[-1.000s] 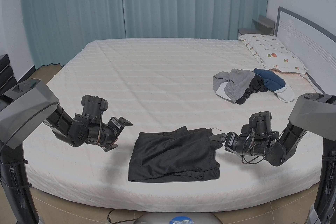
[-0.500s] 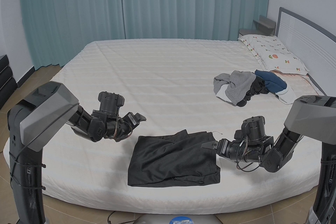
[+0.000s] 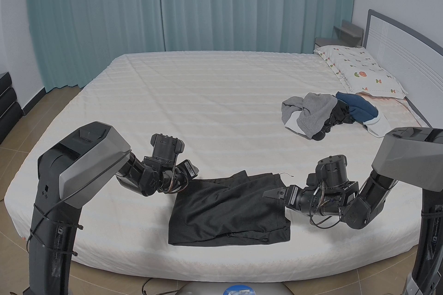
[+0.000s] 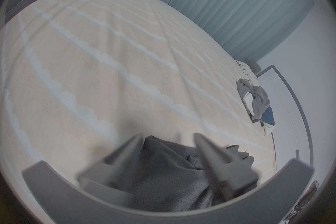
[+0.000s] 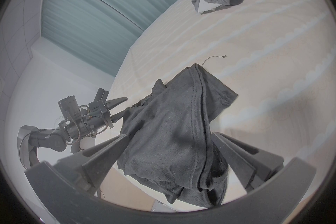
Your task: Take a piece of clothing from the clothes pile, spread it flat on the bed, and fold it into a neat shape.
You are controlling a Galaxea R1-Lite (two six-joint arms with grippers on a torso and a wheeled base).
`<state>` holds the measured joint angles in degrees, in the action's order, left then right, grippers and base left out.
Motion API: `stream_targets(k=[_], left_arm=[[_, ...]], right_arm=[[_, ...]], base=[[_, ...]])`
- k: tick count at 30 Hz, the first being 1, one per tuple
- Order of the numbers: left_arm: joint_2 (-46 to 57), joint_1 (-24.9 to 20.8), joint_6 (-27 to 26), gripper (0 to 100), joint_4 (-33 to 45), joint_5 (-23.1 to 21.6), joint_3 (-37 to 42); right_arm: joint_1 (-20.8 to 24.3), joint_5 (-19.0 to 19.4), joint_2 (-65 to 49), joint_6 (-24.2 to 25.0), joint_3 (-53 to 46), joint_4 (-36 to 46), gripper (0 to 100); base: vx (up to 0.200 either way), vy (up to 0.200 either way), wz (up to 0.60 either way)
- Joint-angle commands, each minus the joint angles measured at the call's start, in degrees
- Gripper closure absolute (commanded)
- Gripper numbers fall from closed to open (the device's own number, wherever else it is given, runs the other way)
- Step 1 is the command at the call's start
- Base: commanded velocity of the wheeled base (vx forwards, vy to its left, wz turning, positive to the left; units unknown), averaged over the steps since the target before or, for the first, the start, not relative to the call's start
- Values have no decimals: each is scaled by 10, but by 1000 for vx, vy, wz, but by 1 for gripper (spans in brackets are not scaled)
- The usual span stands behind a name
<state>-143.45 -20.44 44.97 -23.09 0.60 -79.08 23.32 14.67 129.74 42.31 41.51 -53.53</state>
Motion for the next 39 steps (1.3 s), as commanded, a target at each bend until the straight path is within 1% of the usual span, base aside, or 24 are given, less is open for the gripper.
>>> stream_targets(k=[1,5,8,9,13,20,31,39], left_arm=[[-5,-1,0,100,0,1,2],[-3,-2,1,100,-1,8,20],[-3,-1,0,100,-6,33,23],[-3,-1,2,100,-6,48,23],[-2,1,6,100,-6,70,24],[-1,5,13,100,-6,73,28],[0,7,24,100,-3,71,30],[-1,8,24,100,-2,70,30]], right_arm=[[1,0,6,0,2,0,0],[5,-1,17,0,3,0,0],[6,-1,17,0,6,0,0],[8,-3,16,0,9,1,0],[15,-3,9,-2,16,5,0],[29,-3,12,-3,8,5,0],[25,-10,-11,-13,-33,4,0],[29,-10,-3,-14,-39,3,0]], base=[[0,0,0],[0,0,0],[0,0,0],[0,0,0],[0,0,0],[0,0,0],[0,0,0],[0,0,0]])
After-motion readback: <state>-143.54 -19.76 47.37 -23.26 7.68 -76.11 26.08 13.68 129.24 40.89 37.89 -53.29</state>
